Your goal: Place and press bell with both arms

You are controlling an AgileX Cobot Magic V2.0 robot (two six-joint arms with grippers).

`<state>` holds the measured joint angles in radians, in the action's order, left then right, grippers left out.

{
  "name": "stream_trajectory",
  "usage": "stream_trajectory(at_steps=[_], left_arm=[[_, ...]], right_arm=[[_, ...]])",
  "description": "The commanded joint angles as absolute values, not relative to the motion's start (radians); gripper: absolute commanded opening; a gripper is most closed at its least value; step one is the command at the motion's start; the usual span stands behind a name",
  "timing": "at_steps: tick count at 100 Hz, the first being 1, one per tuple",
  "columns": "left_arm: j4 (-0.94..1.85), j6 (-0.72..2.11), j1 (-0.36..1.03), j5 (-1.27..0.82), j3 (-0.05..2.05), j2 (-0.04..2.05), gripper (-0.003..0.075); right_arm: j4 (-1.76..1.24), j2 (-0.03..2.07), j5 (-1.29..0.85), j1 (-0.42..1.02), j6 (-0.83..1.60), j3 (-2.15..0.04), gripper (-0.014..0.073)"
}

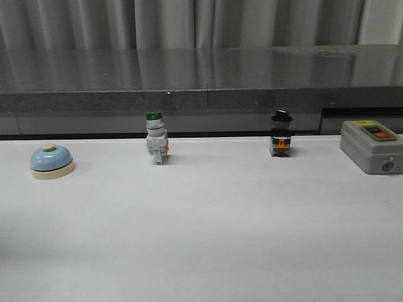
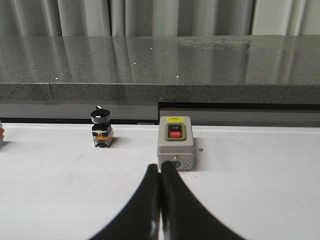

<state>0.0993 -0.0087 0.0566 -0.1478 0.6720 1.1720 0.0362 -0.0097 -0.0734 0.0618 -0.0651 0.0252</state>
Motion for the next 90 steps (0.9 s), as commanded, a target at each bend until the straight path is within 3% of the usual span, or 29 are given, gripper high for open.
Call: stream_trajectory(at_steps=[1, 7, 49, 90], left_arm=[[0.100, -0.007, 0.076, -0.127, 0.771, 1.230, 0.0582], [0.100, -0.007, 0.089, -0.192, 0.832, 1.295, 0.0633], [0.102, -0.007, 0.123, -0.709, 1.348, 1.718, 0.0602], [0.098, -0.015, 0.121, -0.801, 1.583, 1.975, 0.0599]], right_arm=[[0.049, -0.028, 0.017, 0.056, -0.063, 0.012, -0.0062], [0.049, -0.028, 0.017, 0.056, -0.063, 0.012, -0.0062], [0.049, -0.028, 0.017, 0.056, -0.063, 0.012, -0.0062], [0.049, -0.028, 0.017, 0.056, -0.063, 0.012, -0.0062]])
